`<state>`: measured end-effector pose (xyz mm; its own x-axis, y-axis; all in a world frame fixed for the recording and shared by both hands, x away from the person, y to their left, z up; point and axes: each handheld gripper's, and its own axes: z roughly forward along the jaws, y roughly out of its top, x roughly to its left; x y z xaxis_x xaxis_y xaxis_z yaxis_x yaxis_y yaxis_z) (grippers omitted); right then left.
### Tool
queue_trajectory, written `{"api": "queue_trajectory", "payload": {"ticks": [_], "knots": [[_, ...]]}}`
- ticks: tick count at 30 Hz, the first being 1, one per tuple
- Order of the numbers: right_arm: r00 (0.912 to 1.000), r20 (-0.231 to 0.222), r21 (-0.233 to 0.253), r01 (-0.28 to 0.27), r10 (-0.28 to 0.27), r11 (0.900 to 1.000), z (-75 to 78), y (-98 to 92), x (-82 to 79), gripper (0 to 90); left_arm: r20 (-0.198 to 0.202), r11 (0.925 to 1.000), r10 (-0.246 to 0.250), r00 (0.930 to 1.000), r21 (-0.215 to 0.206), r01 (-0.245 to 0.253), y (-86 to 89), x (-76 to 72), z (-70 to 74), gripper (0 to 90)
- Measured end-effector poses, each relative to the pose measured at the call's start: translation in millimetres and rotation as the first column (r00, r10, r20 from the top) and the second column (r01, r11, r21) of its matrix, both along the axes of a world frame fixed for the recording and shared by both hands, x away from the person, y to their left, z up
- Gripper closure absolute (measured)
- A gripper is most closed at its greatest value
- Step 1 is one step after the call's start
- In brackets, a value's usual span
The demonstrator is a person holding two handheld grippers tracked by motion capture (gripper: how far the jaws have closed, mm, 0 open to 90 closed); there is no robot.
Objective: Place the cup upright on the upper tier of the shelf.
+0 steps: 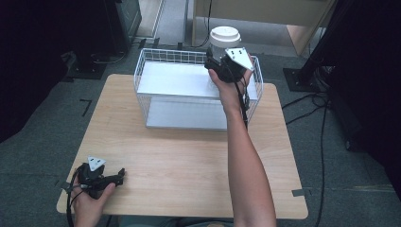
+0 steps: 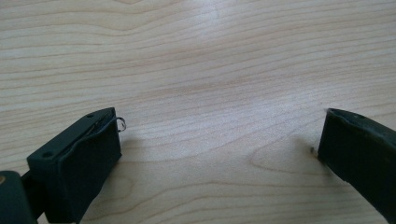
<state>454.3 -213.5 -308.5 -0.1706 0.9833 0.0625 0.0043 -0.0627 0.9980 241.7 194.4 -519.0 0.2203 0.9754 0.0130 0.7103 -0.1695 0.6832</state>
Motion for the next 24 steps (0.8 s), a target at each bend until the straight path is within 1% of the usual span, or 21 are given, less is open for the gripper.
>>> {"api": "queue_trajectory", "payload": {"ticks": [2, 6, 12, 16, 17, 18, 19, 21, 24], "knots": [[1.0000, 0.005, -0.005, -0.007, 0.007, 1.000, -1.1, -0.8, -2.9, 16.6, 0.000, 1.0000, 0.000, 1.0000, 0.000, 0.000, 0.0, 0.0, 0.0, 0.0], [0.9998, -0.006, 0.000, -0.018, 0.018, 1.000, -1.5, -3.3, -9.0, 16.6, 0.000, 1.0000, 0.000, 1.0000, 0.000, 0.000, 0.0, 0.0, 0.0, 0.0], [0.9991, -0.017, -0.010, -0.038, 0.038, 0.999, -1.1, -5.7, -12.6, 16.4, -0.001, 1.0000, 0.000, 1.0000, 0.000, 0.000, 0.0, 0.0, 0.0, 0.0], [0.9980, -0.026, -0.007, -0.058, 0.058, 0.998, -0.3, -6.9, -16.1, 15.8, -0.001, 1.0000, 0.000, 1.0000, 0.000, 0.000, 0.0, 0.0, 0.0, 0.0], [0.9971, -0.028, -0.006, -0.071, 0.071, 0.997, 0.1, -7.9, -17.1, 13.1, -0.001, 1.0000, 0.000, 1.0000, 0.000, 0.000, 0.0, 0.0, 0.0, 0.0], [0.9974, -0.029, -0.008, -0.067, 0.066, 0.998, 1.6, -8.6, -18.7, 5.0, 0.000, 1.0000, 0.000, 1.0000, 0.000, 0.000, 0.0, 0.0, 0.0, 0.0], [0.9970, -0.029, -0.008, -0.073, 0.072, 0.997, 2.9, -9.6, -19.7, 0.6, -0.001, 1.0000, 0.000, 1.0000, 0.001, 0.000, 0.0, 0.0, 0.0, 0.0], [0.9957, -0.027, 0.002, -0.088, 0.088, 0.996, 4.4, -11.1, -21.5, 0.0, 0.000, 1.0000, 0.000, 1.0000, 0.000, 0.000, 0.0, 0.0, 0.0, 0.0], [0.9960, -0.047, -0.024, -0.077, 0.076, 0.997, 4.9, -10.8, -22.4, 0.0, -0.001, 1.0000, 0.000, 1.0000, 0.000, 0.000, 0.0, 0.0, 0.0, 0.0]]}}
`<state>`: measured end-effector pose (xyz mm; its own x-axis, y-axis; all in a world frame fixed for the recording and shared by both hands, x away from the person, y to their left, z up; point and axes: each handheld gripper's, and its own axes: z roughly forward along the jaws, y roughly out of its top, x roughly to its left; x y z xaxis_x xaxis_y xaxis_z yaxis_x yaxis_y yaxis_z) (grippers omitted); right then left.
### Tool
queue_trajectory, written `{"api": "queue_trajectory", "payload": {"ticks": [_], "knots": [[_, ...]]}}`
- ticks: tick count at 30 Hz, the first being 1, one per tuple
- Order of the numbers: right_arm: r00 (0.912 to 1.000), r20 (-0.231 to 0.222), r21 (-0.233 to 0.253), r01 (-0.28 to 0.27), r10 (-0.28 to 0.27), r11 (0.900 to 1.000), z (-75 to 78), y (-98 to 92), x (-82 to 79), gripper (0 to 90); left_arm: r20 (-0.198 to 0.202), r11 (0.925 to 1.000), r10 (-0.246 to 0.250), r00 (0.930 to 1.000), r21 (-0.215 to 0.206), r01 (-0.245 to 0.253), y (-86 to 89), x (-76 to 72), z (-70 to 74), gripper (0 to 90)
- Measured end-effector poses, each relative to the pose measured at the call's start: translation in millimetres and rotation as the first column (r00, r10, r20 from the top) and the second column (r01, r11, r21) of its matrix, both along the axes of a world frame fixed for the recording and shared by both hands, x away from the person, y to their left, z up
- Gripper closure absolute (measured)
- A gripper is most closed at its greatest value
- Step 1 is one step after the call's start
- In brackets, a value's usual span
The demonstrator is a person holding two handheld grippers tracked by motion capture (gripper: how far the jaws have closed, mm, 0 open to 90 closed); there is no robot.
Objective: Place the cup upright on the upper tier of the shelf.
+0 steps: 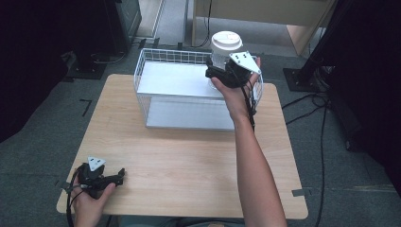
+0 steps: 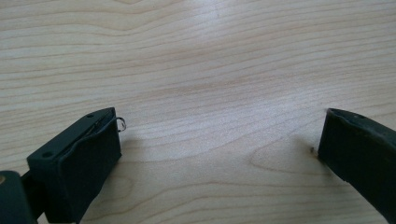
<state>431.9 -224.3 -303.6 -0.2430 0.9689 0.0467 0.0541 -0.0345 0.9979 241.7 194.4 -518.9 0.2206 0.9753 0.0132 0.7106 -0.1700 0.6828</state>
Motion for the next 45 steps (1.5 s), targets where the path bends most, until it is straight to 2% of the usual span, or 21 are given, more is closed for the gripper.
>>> {"api": "queue_trajectory", "payload": {"ticks": [1, 4, 11, 13, 19, 31, 39, 45], "knots": [[0.9998, -0.002, -0.009, 0.018, -0.018, 1.000, -0.4, 0.5, 0.0, 0.0, 0.000, 1.0000, 0.000, 1.0000, 0.000, 0.000, 0.0, 0.0, 0.0, 0.0], [0.9995, -0.016, -0.017, 0.027, -0.027, 0.999, -1.5, -1.0, -1.0, 0.0, 0.000, 1.0000, 0.000, 1.0000, 0.000, 0.000, 0.0, 0.0, 0.0, 0.0], [0.9997, -0.025, 0.000, -0.002, 0.002, 1.000, -0.9, -8.4, -9.1, 0.0, 0.000, 1.0000, 0.000, 1.0000, 0.000, 0.000, 0.0, 0.0, 0.0, 0.0], [0.9998, -0.018, -0.011, -0.002, 0.001, 1.000, -0.1, -9.9, -12.5, 0.0, 0.000, 1.0000, 0.000, 1.0000, 0.000, 0.000, 0.0, 0.0, 0.0, 0.0], [0.9994, 0.021, 0.005, -0.027, 0.027, 1.000, 1.4, -16.9, -26.0, 0.0, 0.000, 1.0000, 0.000, 1.0000, 0.000, 0.000, 0.0, 0.0, 0.0, 0.0], [0.9984, 0.023, -0.008, -0.052, 0.052, 0.999, -12.8, -28.7, -47.1, 0.0, 0.000, 1.0000, 0.000, 1.0000, 0.000, 0.000, 0.0, 0.0, 0.0, 0.0], [0.9955, 0.046, -0.007, -0.083, 0.083, 0.997, -18.0, -36.5, -66.8, 0.0, 0.004, 1.0000, 0.007, 1.0000, -0.004, -0.007, -1.4, 0.8, -0.3, 0.0], [0.9940, 0.037, -0.015, -0.103, 0.103, 0.995, -31.6, -39.4, -79.6, 0.0, 0.002, 1.0000, 0.005, 1.0000, -0.002, -0.005, -1.3, 0.8, -0.2, 0.0]]}}
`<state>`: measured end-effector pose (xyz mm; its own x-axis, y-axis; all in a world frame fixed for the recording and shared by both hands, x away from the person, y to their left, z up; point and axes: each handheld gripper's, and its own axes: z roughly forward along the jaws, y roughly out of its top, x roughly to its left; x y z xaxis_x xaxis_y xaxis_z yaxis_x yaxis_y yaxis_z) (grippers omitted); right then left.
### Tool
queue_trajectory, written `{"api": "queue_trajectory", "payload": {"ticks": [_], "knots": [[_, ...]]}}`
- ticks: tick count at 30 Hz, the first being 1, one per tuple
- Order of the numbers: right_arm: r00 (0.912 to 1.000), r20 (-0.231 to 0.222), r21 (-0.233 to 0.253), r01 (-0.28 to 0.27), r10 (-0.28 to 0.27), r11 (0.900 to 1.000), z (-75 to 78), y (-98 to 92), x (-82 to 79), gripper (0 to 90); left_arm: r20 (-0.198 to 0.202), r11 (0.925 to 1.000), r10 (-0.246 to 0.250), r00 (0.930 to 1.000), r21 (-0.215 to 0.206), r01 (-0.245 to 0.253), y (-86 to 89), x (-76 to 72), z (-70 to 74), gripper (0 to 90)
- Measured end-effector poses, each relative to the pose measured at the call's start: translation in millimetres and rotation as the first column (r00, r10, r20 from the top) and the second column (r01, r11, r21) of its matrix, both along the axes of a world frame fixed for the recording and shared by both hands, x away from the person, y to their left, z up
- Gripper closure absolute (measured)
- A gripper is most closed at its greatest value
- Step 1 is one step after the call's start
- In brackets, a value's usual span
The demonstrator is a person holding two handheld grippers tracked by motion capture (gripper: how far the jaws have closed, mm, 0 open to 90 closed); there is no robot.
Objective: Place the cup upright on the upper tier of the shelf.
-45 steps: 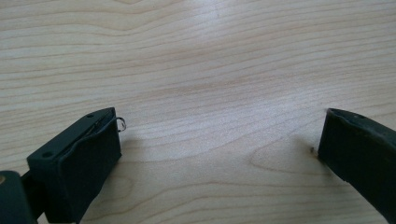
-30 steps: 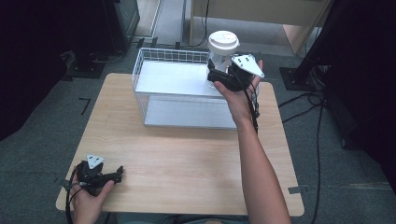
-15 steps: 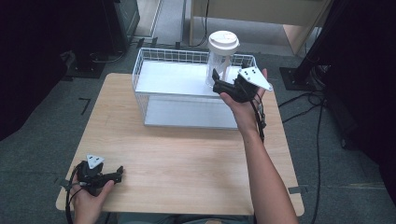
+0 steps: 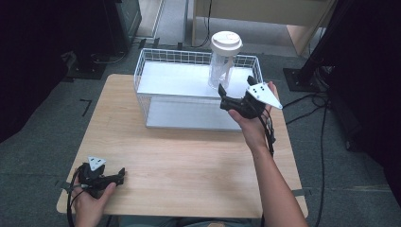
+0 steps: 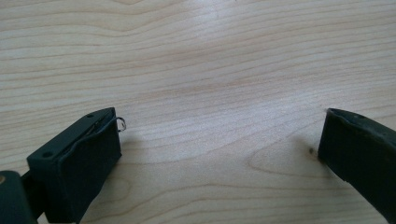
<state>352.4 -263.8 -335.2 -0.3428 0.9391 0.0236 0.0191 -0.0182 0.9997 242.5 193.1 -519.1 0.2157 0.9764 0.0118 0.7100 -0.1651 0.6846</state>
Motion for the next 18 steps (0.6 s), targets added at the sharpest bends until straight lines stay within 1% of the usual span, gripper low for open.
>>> {"api": "queue_trajectory", "payload": {"ticks": [4, 7, 14, 18], "knots": [[1.0000, -0.004, -0.012, -0.008, 0.008, 1.000, -8.8, -4.9, -7.4, 0.0, 0.000, 1.0000, 0.001, 1.0000, 0.000, -0.001, 0.0, 0.0, 0.0, 0.0], [0.9999, -0.007, -0.012, -0.011, 0.011, 1.000, -13.5, -10.2, -13.3, 0.0, 0.000, 1.0000, 0.001, 1.0000, 0.004, -0.001, 0.0, 0.2, 0.1, 0.0], [1.0000, -0.002, 0.000, -0.009, 0.009, 1.000, -19.4, -24.1, -27.0, 0.0, 0.000, 1.0000, 0.002, 1.0000, 0.001, -0.002, -0.2, 0.2, 0.0, 0.0], [1.0000, 0.001, -0.005, -0.008, 0.008, 1.000, -23.2, -31.9, -36.3, 0.0, -0.001, 1.0000, 0.005, 1.0000, 0.002, -0.005, -0.4, 0.3, 0.2, 0.0]]}}
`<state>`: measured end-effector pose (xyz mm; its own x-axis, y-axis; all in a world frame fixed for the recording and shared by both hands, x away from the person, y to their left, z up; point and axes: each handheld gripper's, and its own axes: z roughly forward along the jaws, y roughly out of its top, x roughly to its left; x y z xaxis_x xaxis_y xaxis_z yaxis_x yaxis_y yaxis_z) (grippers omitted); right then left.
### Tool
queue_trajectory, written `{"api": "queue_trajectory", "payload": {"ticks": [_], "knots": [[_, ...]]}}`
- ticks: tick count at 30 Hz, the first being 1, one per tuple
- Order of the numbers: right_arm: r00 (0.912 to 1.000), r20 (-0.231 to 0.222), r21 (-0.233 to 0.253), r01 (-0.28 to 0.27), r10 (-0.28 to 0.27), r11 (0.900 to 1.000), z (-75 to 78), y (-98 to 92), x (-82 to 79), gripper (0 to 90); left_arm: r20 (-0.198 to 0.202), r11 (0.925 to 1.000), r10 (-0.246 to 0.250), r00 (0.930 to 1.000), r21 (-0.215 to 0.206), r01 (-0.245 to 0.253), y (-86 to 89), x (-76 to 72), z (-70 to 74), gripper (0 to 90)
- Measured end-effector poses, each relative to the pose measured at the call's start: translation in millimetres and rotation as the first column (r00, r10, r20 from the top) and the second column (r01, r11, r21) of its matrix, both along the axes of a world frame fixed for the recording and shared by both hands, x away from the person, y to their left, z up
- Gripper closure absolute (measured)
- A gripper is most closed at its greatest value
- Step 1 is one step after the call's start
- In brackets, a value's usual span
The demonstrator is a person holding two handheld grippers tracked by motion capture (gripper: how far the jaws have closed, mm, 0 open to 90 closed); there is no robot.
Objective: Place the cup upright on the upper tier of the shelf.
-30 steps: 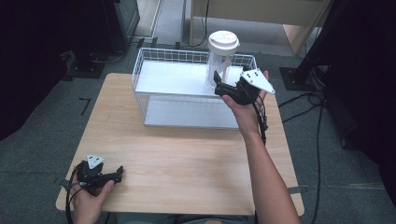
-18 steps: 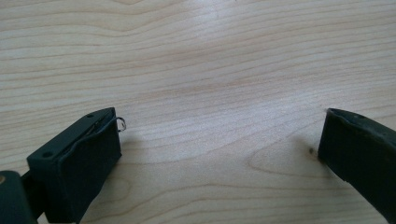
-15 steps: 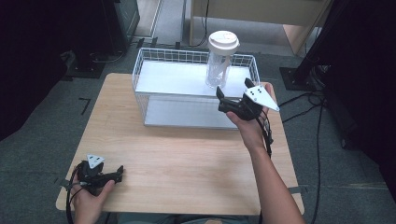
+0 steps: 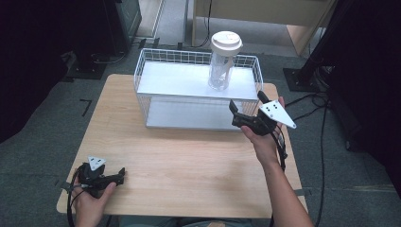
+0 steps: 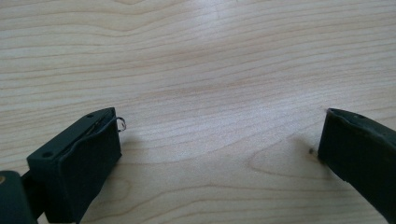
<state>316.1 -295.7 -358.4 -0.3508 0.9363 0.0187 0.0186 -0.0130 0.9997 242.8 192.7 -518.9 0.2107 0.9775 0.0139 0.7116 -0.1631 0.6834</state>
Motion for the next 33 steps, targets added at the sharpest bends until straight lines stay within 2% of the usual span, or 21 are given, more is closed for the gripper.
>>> {"api": "queue_trajectory", "payload": {"ticks": [15, 23, 33], "knots": [[0.9999, -0.004, -0.009, 0.014, -0.014, 1.000, -16.3, -24.1, -28.0, 0.0, 0.000, 1.0000, 0.000, 1.0000, 0.000, 0.000, 0.0, 0.0, 0.0, 0.0], [0.9993, -0.015, 0.009, 0.035, -0.034, 0.999, -28.0, -37.7, -41.8, 0.0, 0.000, 1.0000, 0.000, 1.0000, -0.001, 0.000, -0.1, 0.0, 0.0, 0.0], [0.9981, -0.027, 0.009, 0.057, -0.056, 0.998, -40.0, -52.7, -54.2, 0.0, 0.000, 1.0000, 0.001, 1.0000, -0.002, -0.001, -0.1, -0.1, 0.0, 0.0]]}}
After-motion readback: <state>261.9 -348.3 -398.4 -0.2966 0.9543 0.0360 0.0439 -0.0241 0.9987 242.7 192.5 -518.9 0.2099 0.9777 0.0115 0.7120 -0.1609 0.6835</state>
